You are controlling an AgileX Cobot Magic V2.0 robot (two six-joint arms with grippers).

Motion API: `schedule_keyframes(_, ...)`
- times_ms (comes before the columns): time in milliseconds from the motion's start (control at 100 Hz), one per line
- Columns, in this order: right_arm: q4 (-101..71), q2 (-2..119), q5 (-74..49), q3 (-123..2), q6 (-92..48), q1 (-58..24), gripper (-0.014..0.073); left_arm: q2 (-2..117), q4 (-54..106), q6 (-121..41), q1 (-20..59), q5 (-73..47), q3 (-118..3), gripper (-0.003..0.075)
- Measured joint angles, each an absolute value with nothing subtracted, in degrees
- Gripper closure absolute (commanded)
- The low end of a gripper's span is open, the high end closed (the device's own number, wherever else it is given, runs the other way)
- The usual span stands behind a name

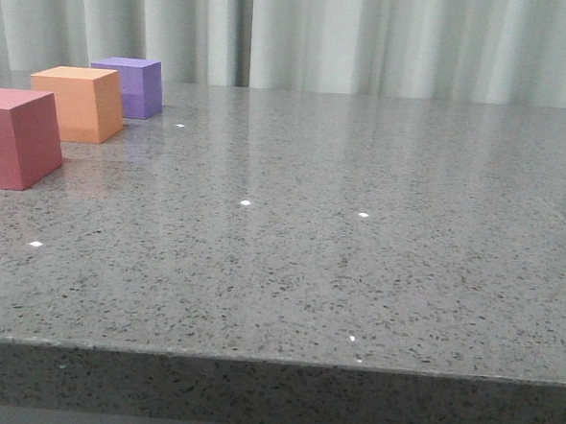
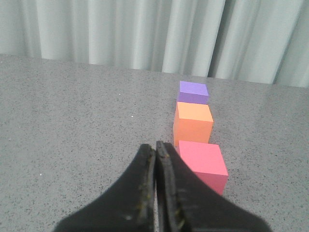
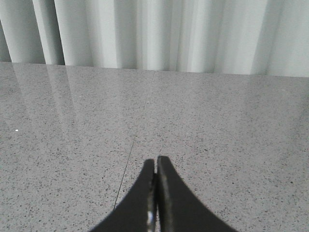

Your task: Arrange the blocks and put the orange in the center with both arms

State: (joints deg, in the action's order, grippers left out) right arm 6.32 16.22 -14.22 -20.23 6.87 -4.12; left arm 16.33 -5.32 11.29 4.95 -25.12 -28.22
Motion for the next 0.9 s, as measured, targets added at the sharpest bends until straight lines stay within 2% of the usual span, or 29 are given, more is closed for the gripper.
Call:
schedule_keyframes(220, 6.3, 16.2, -14.2, -20.2, 6.9, -4.1, 0.0662, 16.2, -6.2, 11.3, 5.1, -21.3, -25.9, 0.0741)
schedule_keyframes(520, 6.3, 16.2, -14.2, -20.2, 6.9, -4.1, 0.0662, 7.8, -6.7, 11.3, 5.1, -9.7, -10.1, 0.0741)
schedule_keyframes(720, 6.3, 16.2, -14.2, -20.2, 6.9, -4.1, 0.0662, 1.2, -6.7, 11.3, 5.1, -6.9, -0.9, 0.0741)
schedule_keyframes(900, 6.3, 16.2, -14.2, -20.2, 6.9, -4.1, 0.0662, -0.3, -6.8, 11.3, 5.1, -4.9, 0.4, 0.0741)
